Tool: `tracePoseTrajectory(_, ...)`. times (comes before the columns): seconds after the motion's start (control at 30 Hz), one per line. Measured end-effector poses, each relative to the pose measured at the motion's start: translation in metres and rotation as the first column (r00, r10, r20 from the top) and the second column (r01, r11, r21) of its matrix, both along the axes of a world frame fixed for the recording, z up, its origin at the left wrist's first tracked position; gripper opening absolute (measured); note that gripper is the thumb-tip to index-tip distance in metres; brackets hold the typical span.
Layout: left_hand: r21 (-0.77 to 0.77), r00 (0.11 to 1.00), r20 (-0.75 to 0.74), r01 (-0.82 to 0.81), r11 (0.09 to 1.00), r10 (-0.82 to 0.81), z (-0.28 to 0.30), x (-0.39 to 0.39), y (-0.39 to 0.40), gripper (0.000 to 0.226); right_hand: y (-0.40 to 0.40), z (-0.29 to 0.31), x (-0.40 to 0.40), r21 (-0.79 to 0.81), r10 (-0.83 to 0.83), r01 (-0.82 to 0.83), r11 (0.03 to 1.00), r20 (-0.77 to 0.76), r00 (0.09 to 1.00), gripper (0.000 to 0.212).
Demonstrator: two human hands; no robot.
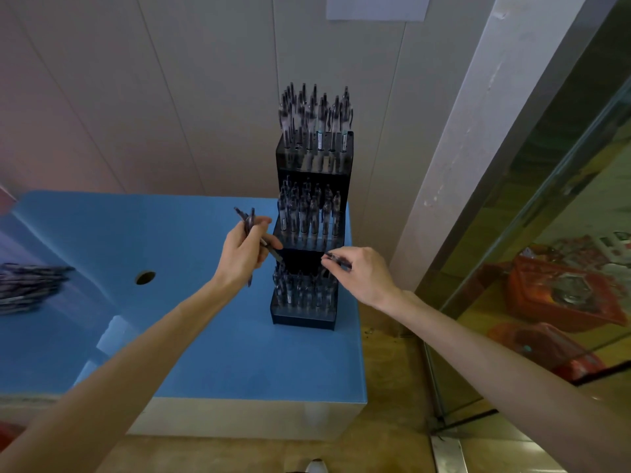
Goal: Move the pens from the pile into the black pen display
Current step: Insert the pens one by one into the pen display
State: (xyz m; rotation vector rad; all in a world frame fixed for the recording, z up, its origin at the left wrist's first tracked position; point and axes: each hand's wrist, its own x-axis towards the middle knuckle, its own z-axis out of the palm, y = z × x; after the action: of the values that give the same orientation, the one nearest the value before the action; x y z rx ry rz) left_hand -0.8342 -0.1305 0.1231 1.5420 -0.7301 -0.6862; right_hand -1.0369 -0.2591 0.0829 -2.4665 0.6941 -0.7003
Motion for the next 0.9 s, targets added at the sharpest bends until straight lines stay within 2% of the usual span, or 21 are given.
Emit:
tracePoseTrajectory(0.1, -0.019, 0.999, 0.048, 0.007, 1.0, -0.007, -0.003, 0.001, 0.004, 0.014, -0.004, 0.003, 0.0, -0.05, -0.041, 0.043, 0.998, 0.032, 0.999, 0.024)
tracePoseTrajectory(0.17, -0.037, 0.994, 0.108, 0.025, 0.999, -0.021, -0.003, 0.001, 0.005, 0.004, -0.005, 0.003, -0.001, -0.078, -0.023, 0.023, 0.997, 0.002, 1.0, 0.025)
tracePoseTrajectory(0.3, -0.059, 0.98, 0.196, 0.039, 0.998, -0.027, -0.006, 0.004, 0.002, 0.016, -0.003, -0.002, 0.0, -0.082, 0.033, -0.04, 0.996, -0.091, 0.995, 0.025)
tracePoseTrajectory(0.4, -0.01, 0.964, 0.264, 0.039, 0.999, -0.035, -0.011, 0.004, -0.001, 0.019, -0.002, 0.0, 0.006, -0.134, 0.049, -0.067, 0.989, -0.133, 0.99, 0.028)
tracePoseTrajectory(0.53, 0.031, 0.994, 0.098, 0.049, 0.998, -0.051, -0.013, -0.001, -0.006, 0.028, -0.001, -0.001, 0.013, -0.116, 0.056, -0.099, 0.988, -0.329, 0.943, 0.026)
tracePoseTrajectory(0.6, 0.028, 0.995, 0.079, 0.066, 0.997, -0.068, -0.014, -0.001, -0.007, 0.027, 0.0, -0.007, 0.013, -0.093, 0.039, -0.078, 0.993, -0.364, 0.931, 0.03)
tracePoseTrajectory(0.7, 0.06, 0.982, 0.171, 0.075, 0.995, -0.085, -0.017, 0.003, -0.005, 0.032, 0.001, -0.009, 0.011, -0.025, -0.01, 0.004, 1.0, -0.239, 0.971, 0.036)
tracePoseTrajectory(0.77, 0.078, 0.966, 0.233, 0.091, 0.993, -0.107, -0.019, 0.005, -0.006, 0.033, 0.001, -0.004, 0.009, 0.051, -0.048, 0.053, 0.997, -0.103, 0.994, 0.028)
tracePoseTrajectory(0.9, -0.001, 0.963, 0.258, 0.075, 0.997, -0.072, -0.016, -0.003, -0.009, 0.033, -0.002, 0.006, 0.007, 0.23, -0.136, 0.11, 0.967, 0.104, 0.985, 0.025)
